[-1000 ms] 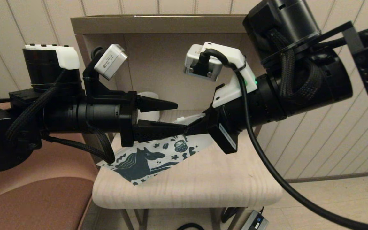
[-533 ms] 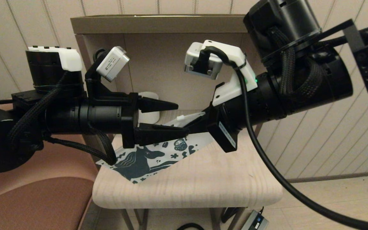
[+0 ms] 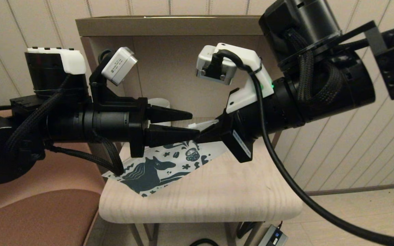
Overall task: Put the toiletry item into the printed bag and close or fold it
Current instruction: Close the strorage bag and place it on the desk
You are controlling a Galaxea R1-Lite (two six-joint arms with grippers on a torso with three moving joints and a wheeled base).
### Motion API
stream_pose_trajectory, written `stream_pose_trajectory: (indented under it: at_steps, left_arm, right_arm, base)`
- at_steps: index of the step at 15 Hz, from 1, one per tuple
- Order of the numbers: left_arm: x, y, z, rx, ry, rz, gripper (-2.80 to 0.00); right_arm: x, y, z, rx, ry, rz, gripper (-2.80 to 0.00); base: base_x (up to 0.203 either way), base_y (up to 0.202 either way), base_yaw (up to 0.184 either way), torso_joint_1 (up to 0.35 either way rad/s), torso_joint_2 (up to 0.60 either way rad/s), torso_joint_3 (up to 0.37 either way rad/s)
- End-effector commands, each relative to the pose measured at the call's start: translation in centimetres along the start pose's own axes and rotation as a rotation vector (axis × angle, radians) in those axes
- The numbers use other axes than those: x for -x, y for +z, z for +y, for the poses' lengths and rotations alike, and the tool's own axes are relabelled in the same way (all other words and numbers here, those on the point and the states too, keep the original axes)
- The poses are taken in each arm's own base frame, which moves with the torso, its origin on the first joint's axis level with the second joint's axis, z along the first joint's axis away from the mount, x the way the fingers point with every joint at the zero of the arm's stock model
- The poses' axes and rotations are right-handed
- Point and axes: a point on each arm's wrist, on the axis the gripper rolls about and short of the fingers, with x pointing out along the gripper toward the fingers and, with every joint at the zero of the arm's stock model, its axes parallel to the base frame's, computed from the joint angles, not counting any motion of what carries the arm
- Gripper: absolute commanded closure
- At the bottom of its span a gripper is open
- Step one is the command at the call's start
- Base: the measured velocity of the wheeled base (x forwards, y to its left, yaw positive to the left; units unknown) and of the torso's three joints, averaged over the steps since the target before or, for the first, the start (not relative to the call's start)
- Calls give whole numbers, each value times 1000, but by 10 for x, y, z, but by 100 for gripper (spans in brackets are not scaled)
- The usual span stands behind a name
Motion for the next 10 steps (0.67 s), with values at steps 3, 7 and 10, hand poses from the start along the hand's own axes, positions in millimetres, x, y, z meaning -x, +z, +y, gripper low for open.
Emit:
stream_pose_trajectory:
  at_steps: [3,7,10]
  left_arm:
    - [-1,-1,1,-1,-6,0,0]
    - [-1,-3,1,3,-9,5,0]
    - [0,-3,0,2,-9,5,0]
  right_arm:
    - [-2,0,0,1,6,4,0]
    - [-1,0,0,1,3,3,0]
    - [0,0,0,2,3,0,0]
  base:
    - [0,0,0,0,0,0]
    - [0,0,0,0,0,0]
    - [0,0,0,0,0,0]
